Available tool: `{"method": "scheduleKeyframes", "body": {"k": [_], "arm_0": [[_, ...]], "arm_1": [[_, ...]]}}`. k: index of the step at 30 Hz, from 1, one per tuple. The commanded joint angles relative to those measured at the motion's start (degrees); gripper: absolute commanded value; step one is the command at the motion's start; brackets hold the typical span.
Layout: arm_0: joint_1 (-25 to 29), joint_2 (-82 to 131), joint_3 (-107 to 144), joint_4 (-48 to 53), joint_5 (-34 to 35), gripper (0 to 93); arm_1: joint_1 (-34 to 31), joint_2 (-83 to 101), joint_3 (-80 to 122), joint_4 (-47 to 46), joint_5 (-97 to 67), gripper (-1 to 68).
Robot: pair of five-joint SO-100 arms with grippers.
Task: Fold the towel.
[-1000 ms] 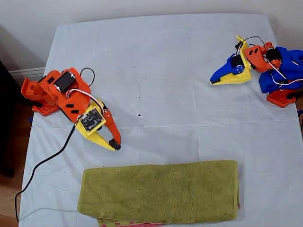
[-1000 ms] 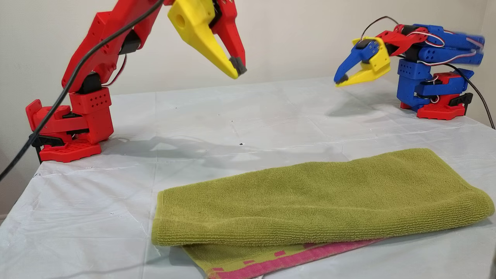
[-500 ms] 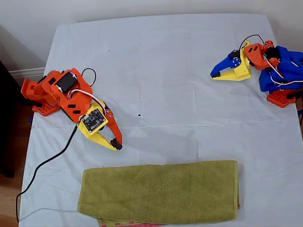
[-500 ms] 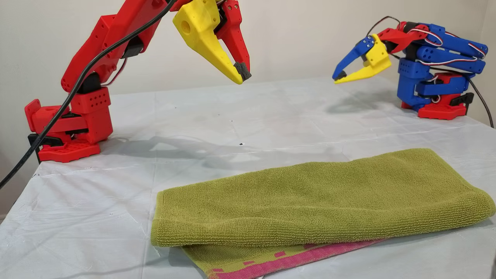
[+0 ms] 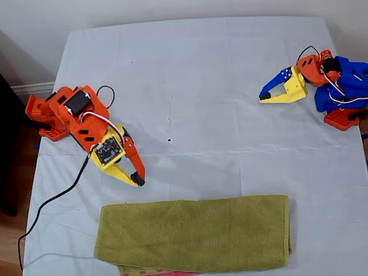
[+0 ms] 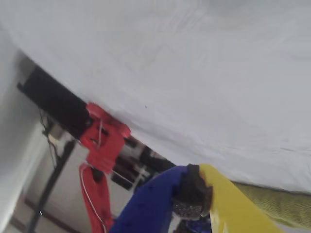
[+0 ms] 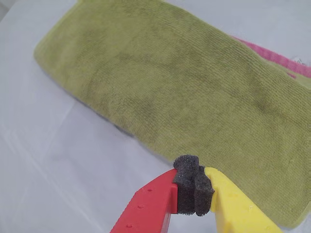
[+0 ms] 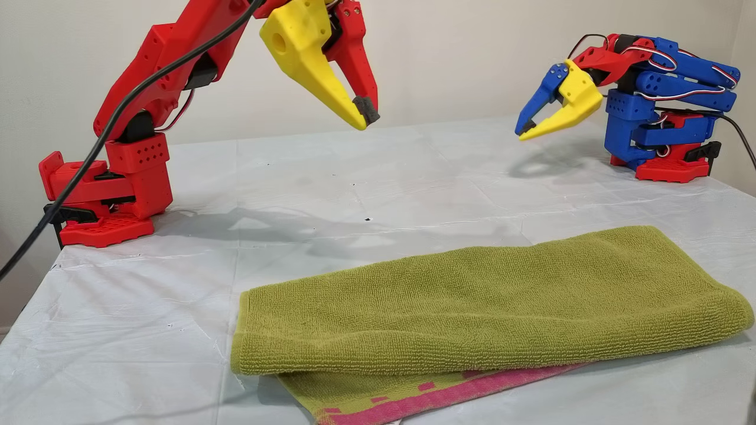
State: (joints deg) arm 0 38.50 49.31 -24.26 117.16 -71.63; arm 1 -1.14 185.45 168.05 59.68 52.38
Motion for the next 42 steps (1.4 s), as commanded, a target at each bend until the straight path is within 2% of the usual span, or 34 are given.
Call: {"method": "scheduleKeyframes", "body": {"k": [1, 3, 4, 5, 6, 8, 9, 14, 17, 20, 22, 26, 30, 35, 36, 42], "arm_0": [[-0.18, 4.48, -3.52, -0.88, 0.79, 0.0], [-0.18, 4.13, -3.52, -0.97, 1.05, 0.0], [-0.18, 3.96, -3.52, -0.97, 1.14, 0.0], [-0.09, 3.87, -3.52, -0.97, 1.23, 0.0], [0.00, 3.78, -3.52, -0.97, 1.32, 0.0], [0.00, 3.78, -3.52, -0.79, 1.49, 0.0], [-0.09, 3.78, -3.52, -0.79, 1.58, 0.0], [-0.53, 4.31, -3.52, -0.44, 1.67, 0.0], [-0.53, 4.31, -3.52, -0.18, 1.41, 0.0], [-0.35, 4.39, -3.52, -0.35, 1.23, 0.0], [-0.18, 4.39, -3.52, -0.35, 1.05, 0.0], [0.26, 4.39, -3.60, -0.18, 0.88, 0.0], [0.44, 4.13, -3.60, -0.18, 0.62, 0.0], [0.88, 4.04, -3.60, -0.35, 0.53, 0.0], [0.88, 4.04, -3.60, -0.18, 0.53, 0.0], [0.62, 3.69, -3.60, -0.35, 1.05, 0.0]], "arm_1": [[-0.88, 8.17, 12.83, 0.70, 4.66, 0.1], [-1.49, 6.24, 12.83, 3.78, 13.62, 0.4], [-2.72, 9.05, 12.83, 10.81, 20.21, 0.4], [-3.60, 12.39, 12.83, 13.71, 19.42, 0.3], [-4.13, 12.83, 12.83, 9.58, 9.93, 0.3], [-10.37, 12.83, 12.83, -3.96, -13.54, 0.4], [-11.87, 12.83, 12.83, -6.94, -21.36, 0.5], [-7.73, 12.83, 10.02, 2.90, -20.74, 0.1], [-11.78, 12.83, 9.49, -0.97, -41.31, 0.1], [-11.07, 12.83, 9.32, -0.44, -44.38, 0.1], [-14.59, 12.74, 8.26, 2.99, -51.33, 0.1], [-14.59, 12.74, 7.29, 6.68, -51.59, 0.1], [-9.32, 12.83, 6.68, 9.32, -43.95, 0.1], [-10.81, 12.83, 6.42, 10.37, -46.23, 0.1], [-10.99, 12.83, 5.71, 13.36, -46.41, 0.1], [-11.34, 12.83, 5.62, 13.54, -46.67, 0.1]]}}
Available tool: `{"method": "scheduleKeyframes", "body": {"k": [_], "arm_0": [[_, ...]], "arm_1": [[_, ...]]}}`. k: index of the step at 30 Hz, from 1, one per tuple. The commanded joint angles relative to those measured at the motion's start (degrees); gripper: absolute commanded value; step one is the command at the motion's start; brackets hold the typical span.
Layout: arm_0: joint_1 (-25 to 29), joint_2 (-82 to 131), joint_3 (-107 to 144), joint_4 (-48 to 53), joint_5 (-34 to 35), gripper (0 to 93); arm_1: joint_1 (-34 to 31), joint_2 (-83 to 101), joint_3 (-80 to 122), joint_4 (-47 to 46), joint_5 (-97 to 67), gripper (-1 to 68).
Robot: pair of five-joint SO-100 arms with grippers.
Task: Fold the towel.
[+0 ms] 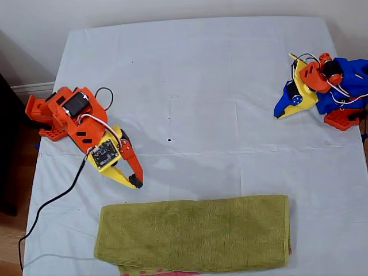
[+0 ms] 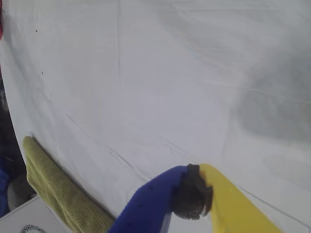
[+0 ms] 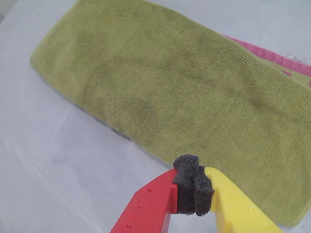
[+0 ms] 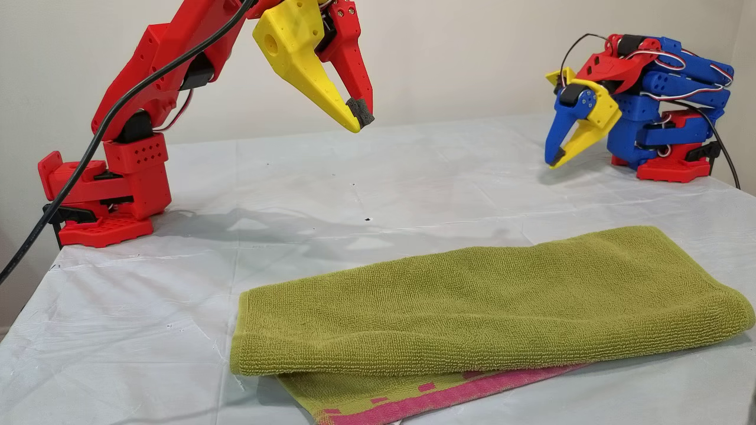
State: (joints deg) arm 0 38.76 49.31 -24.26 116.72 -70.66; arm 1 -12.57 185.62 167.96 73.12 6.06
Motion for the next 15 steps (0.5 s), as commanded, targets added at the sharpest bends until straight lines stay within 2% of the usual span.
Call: {"method": "scheduleKeyframes", "body": {"k": [1, 15], "arm_0": [[0.35, 3.60, -3.60, 0.09, 0.09, 0.0], [0.70, 3.34, -3.60, 0.35, 3.87, 0.0]], "arm_1": [[0.09, 12.66, 5.71, 0.09, -0.35, 0.1], [0.18, 12.66, 5.71, 0.00, -0.18, 0.1]]}}
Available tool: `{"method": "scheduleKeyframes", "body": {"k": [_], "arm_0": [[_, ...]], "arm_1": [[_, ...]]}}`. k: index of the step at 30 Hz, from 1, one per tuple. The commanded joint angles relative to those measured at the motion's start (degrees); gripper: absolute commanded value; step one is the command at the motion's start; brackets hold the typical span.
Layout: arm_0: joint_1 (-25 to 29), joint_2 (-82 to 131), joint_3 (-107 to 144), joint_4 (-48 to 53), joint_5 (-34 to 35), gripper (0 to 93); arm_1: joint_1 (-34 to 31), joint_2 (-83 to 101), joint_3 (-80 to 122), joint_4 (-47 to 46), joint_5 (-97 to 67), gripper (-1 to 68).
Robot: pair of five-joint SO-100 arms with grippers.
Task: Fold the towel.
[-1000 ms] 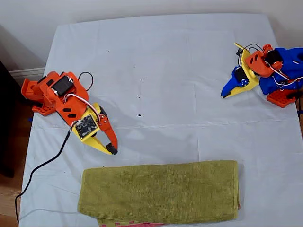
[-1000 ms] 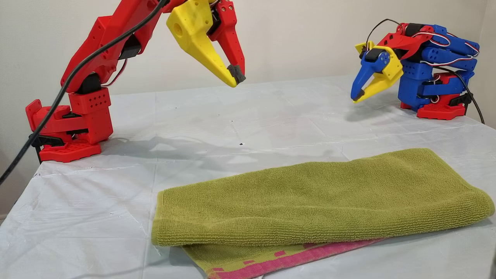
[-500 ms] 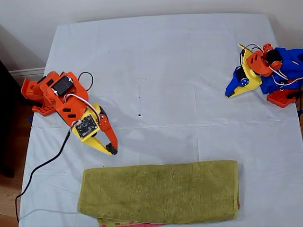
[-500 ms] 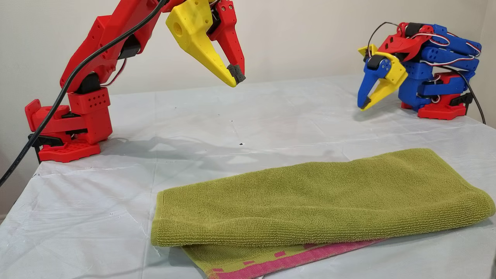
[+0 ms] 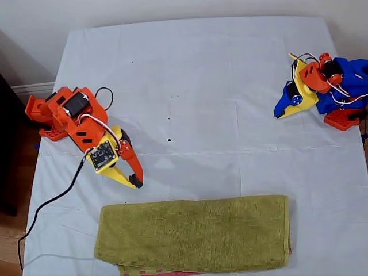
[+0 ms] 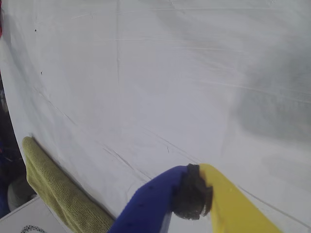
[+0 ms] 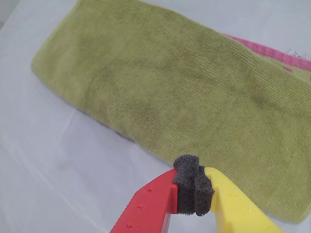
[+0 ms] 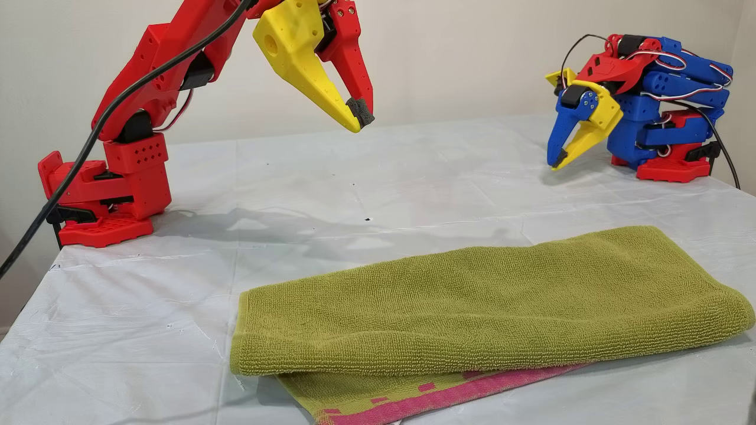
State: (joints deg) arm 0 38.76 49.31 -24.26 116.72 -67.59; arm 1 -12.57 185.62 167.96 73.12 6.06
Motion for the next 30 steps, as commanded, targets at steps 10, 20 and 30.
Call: {"method": "scheduleKeyframes", "body": {"k": [10, 20, 30], "arm_0": [[11.07, 0.26, -2.37, 1.85, -0.88, 0.0], [21.45, -1.14, 15.38, 1.85, 0.09, 0.8], [22.24, -2.90, 24.35, 1.85, 0.62, 62.1]], "arm_1": [[0.18, 12.66, 5.71, 0.00, -0.18, 0.1], [0.18, 12.66, 5.71, 0.00, -0.18, 0.1], [0.18, 12.66, 5.71, 0.00, -0.18, 0.1]]}}
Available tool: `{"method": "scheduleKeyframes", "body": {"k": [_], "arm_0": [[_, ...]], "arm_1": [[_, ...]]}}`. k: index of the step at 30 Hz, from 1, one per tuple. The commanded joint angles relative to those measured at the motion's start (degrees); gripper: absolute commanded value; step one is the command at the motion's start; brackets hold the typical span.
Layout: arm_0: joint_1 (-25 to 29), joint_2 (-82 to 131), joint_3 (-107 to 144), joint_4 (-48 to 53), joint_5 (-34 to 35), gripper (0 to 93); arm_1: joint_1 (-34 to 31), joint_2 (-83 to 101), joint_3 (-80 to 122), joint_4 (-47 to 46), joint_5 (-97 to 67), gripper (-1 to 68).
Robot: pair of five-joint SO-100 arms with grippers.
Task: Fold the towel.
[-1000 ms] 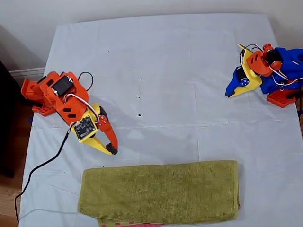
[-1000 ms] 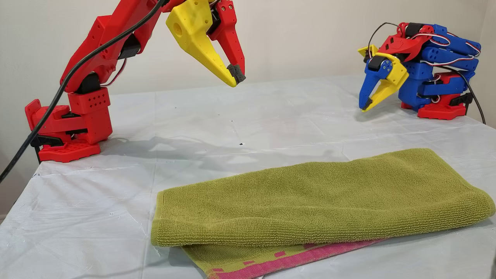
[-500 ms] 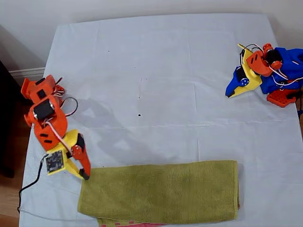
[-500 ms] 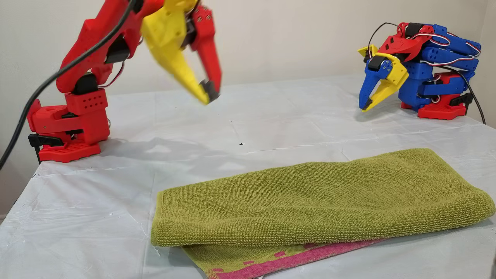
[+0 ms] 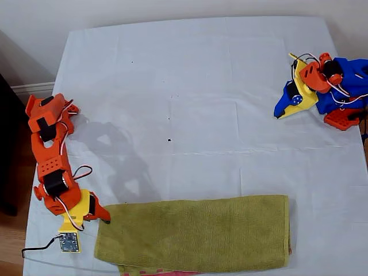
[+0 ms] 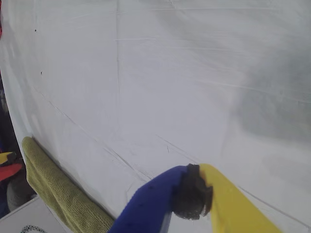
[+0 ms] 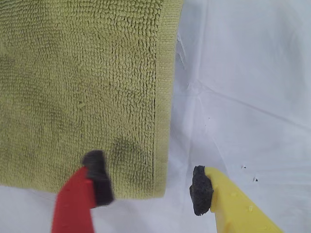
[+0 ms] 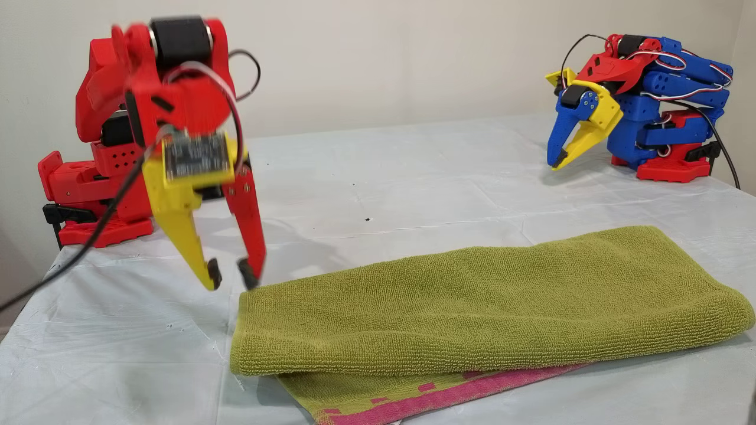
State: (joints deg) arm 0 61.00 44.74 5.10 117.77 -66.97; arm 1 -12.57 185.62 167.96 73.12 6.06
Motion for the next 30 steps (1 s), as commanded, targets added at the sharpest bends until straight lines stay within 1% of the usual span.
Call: {"method": "scheduleKeyframes", "body": {"k": [1, 3, 8, 11, 16, 22, 27, 30], "arm_0": [[0.00, -0.35, -7.82, 0.79, 0.44, 63.8], [-0.26, -4.04, -13.62, 0.79, 1.76, 65.8], [-0.53, -12.22, -26.81, 0.79, 3.69, 74.9], [-0.62, -16.61, -30.94, 0.79, 3.16, 76.8], [-0.97, -19.34, -32.78, 0.79, 3.08, 77.4], [-2.02, -19.78, -32.87, 0.79, 4.39, 73.6], [-4.39, -20.39, -32.87, 0.62, 5.45, 70.5], [-5.01, -21.53, -32.96, -0.18, 5.89, 70.1]], "arm_1": [[0.18, 12.66, 5.71, 0.00, -0.18, 0.1], [0.18, 12.66, 5.71, 0.00, -0.18, 0.1], [0.18, 12.66, 5.71, 0.00, -0.18, 0.1], [0.18, 12.66, 5.71, 0.00, -0.18, 0.1], [0.18, 12.66, 5.71, 0.00, -0.18, 0.1], [0.18, 12.66, 5.71, 0.00, -0.18, 0.1], [0.18, 12.66, 5.71, 0.00, -0.18, 0.1], [0.18, 12.66, 5.71, 0.00, -0.18, 0.1]]}}
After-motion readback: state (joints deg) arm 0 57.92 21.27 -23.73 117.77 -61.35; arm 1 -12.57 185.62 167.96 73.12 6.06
